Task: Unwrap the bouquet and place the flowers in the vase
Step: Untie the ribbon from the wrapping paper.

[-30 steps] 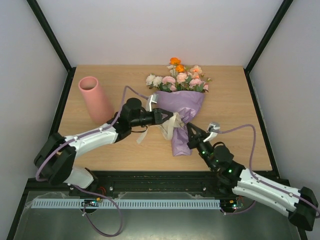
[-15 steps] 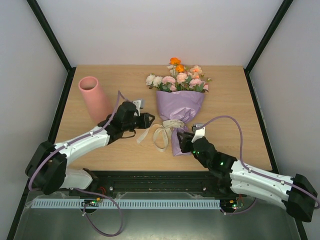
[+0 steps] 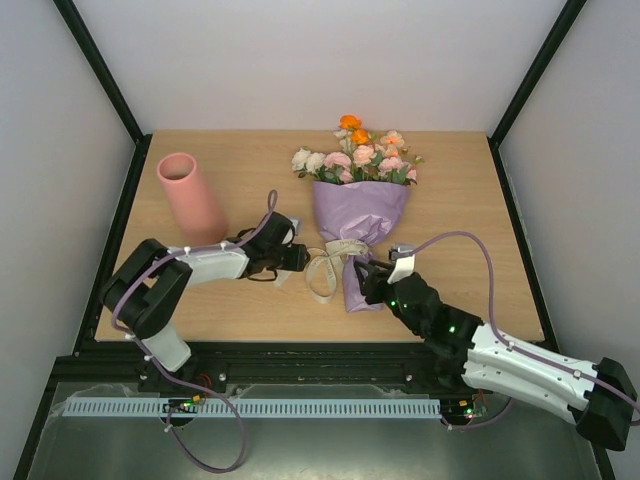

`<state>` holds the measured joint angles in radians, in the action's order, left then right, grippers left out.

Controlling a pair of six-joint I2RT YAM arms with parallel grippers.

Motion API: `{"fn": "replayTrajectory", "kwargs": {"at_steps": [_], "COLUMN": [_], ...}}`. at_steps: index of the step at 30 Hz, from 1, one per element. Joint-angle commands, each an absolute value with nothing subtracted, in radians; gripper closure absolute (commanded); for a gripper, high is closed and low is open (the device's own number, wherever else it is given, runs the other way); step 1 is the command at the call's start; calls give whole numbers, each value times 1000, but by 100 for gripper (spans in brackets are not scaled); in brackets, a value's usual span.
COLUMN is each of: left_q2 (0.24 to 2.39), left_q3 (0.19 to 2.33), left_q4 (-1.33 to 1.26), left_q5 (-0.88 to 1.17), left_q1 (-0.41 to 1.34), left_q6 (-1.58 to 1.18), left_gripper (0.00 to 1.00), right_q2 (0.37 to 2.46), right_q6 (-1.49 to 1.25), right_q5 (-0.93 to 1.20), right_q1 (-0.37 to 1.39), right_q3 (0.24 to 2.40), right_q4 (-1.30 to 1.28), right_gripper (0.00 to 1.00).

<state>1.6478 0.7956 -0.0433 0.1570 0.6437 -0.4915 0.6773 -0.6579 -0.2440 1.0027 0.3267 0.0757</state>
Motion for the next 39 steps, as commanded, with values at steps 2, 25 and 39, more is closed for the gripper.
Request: {"fn": "replayTrajectory", "kwargs": {"at_steps": [2,25,39], "left_q2": [1722,1300,1221], "left_q3": [836,682,710], "left_q4": [-111,-218,-357], "left_q5": [205,436,525], "left_q1": [640,713,783], "left_q6": [-435,-667,-791], "left_gripper": [27,98,98], "right_q2": [638,548,676], "right_q6": [-641,-558,-545], "right_q5": [-280,-165,-2], "right_q1": [1005,1005,1006], "right_q3": [304,219,144], "right_q4": [41,125,502], "right_gripper": [58,42,13]}}
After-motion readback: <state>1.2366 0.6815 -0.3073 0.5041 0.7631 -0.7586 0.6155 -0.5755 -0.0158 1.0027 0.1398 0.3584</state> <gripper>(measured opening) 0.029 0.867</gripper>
